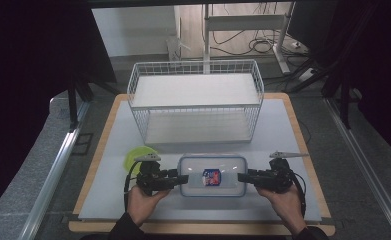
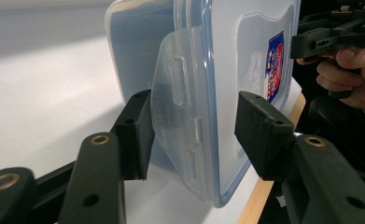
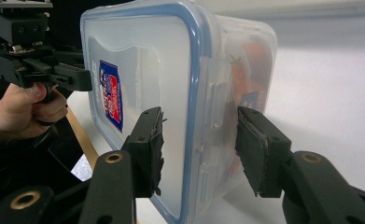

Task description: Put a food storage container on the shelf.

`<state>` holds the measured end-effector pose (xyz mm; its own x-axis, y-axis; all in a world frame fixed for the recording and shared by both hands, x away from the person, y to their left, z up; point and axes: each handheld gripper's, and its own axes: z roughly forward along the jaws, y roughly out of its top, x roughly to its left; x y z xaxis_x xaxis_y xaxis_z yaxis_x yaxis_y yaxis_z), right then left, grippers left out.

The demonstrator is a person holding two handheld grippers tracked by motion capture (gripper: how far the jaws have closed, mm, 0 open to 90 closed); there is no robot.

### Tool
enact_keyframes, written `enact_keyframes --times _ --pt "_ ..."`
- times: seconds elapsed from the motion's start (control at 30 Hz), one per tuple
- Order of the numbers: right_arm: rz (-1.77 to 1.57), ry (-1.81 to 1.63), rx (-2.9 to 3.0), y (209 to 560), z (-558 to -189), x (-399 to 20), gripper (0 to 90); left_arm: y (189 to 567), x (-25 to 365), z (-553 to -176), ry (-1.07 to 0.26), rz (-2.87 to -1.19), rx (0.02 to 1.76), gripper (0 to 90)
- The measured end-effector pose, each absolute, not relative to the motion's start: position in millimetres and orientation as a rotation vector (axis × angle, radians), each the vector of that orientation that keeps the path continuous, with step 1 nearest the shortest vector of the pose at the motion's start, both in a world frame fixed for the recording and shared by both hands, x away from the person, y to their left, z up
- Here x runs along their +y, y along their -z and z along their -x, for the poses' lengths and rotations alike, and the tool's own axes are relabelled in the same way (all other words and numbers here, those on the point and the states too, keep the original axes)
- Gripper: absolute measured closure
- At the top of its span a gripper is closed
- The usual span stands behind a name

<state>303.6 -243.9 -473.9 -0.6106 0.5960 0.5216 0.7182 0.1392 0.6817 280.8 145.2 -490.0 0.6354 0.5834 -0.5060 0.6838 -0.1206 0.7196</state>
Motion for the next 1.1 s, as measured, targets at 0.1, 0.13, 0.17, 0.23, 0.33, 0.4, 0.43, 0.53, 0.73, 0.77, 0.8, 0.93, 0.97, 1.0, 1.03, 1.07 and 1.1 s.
enact_keyframes --times 0.1,0.13,0.17,0.23,0.33,0.4,0.43,0.53,0.73,0.77,0.8,0.93,0.97,1.0,1.03,1.07,1.1 --pt "1.306 1.496 -2.281 469.3 -304.5 -242.3 52.9 484.4 147.1 -281.0 0.101 -1.800 1.014 48.4" --pt "1.295 1.505 -2.283 465.8 -306.0 -240.5 52.9 479.6 149.1 -282.1 0.088 -1.803 1.011 48.4" --pt "1.295 1.505 -2.283 465.8 -306.0 -240.5 52.9 479.6 149.1 -282.1 0.088 -1.803 1.011 48.5" --pt "1.284 1.512 -2.285 463.1 -308.3 -238.6 53.0 475.3 151.4 -283.5 0.080 -1.802 1.011 48.5" --pt "1.265 1.530 -2.287 456.8 -312.6 -234.2 53.0 465.6 156.2 -286.4 0.060 -1.796 1.004 48.5" --pt "1.259 1.539 -2.283 452.4 -315.0 -232.4 53.0 459.8 158.1 -288.7 0.051 -1.792 1.002 48.6" --pt "1.259 1.539 -2.283 452.4 -315.0 -232.4 53.0 459.8 158.1 -288.7 0.051 -1.792 1.002 48.6" --pt "1.247 1.562 -2.290 441.6 -321.3 -230.0 53.0 448.6 160.0 -294.6 0.037 -1.788 0.994 48.6" --pt "1.238 1.587 -2.306 422.3 -331.9 -227.2 53.0 432.2 162.9 -305.1 0.016 -1.780 0.977 48.6" --pt "1.238 1.587 -2.306 422.3 -331.9 -227.2 53.0 432.2 162.9 -305.1 0.016 -1.780 0.977 48.6" --pt "1.234 1.594 -2.309 419.2 -333.9 -226.7 53.0 428.5 163.7 -307.1 0.011 -1.776 0.977 48.6" --pt "1.220 1.620 -2.317 402.1 -344.0 -222.5 53.0 413.3 167.3 -312.9 -0.003 -1.760 0.977 48.6" --pt "1.221 1.622 -2.313 398.2 -345.6 -221.3 53.0 413.3 167.3 -312.9 -0.003 -1.760 0.977 48.6" --pt "1.214 1.632 -2.318 394.7 -347.7 -220.0 52.9 406.3 169.5 -315.0 -0.013 -1.753 0.977 48.6" --pt "1.214 1.632 -2.318 394.7 -347.7 -220.0 52.9 406.3 169.5 -315.0 -0.013 -1.753 0.977 48.6" --pt "1.208 1.639 -2.319 387.2 -351.4 -217.4 52.9 399.3 172.1 -317.5 -0.026 -1.750 0.973 48.6" --pt "1.208 1.639 -2.319 387.2 -351.4 -217.4 52.9 399.3 172.1 -317.5 -0.026 -1.750 0.973 48.6"
